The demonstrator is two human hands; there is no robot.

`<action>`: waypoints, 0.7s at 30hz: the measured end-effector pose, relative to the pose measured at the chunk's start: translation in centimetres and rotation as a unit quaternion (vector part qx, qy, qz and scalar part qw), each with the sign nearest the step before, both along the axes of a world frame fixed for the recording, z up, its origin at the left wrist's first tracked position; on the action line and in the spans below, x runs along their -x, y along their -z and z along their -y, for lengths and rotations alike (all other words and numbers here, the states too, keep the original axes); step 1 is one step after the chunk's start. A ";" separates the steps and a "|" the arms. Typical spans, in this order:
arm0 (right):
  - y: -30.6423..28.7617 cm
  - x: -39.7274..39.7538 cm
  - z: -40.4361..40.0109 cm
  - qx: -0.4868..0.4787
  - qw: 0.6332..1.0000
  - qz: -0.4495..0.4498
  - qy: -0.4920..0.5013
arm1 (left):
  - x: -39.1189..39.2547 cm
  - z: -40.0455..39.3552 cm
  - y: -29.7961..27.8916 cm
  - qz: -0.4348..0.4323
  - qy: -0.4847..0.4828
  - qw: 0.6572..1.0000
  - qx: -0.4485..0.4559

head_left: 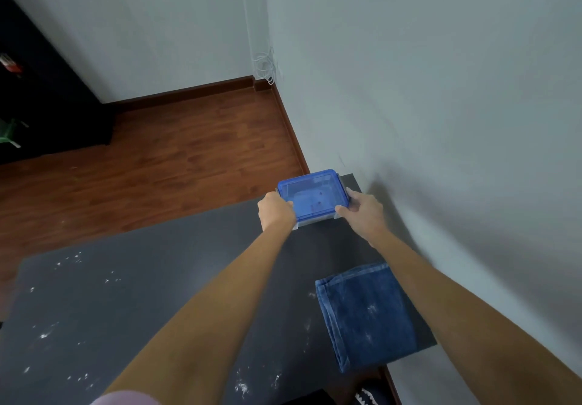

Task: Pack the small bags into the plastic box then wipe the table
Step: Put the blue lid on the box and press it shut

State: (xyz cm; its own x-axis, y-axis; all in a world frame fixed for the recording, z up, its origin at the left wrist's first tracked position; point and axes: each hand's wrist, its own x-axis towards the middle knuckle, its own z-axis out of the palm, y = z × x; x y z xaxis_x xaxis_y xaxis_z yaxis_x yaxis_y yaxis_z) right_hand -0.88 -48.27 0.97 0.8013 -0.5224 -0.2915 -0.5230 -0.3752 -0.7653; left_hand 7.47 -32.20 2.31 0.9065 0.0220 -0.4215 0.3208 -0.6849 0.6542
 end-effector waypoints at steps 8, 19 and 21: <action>-0.6 -0.3 4.9 -0.012 1.000 -0.002 0.021 | -0.5 5.3 -0.1 -0.003 0.024 1.000 0.018; 0.0 1.4 4.7 0.050 0.999 -0.013 -0.008 | 0.5 4.1 1.0 0.018 0.083 0.994 0.065; 0.2 3.3 3.4 0.093 0.995 0.029 -0.008 | 1.1 1.7 1.3 0.041 0.078 0.992 0.095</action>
State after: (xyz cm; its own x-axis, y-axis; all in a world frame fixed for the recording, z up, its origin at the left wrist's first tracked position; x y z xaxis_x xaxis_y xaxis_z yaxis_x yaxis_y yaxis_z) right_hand -4.17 -51.69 0.76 0.8224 -0.5505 -0.1434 -0.4725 -0.5207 -0.7111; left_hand 6.41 -33.88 1.04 0.9243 -0.1929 -0.3294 0.1615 -0.5842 0.7954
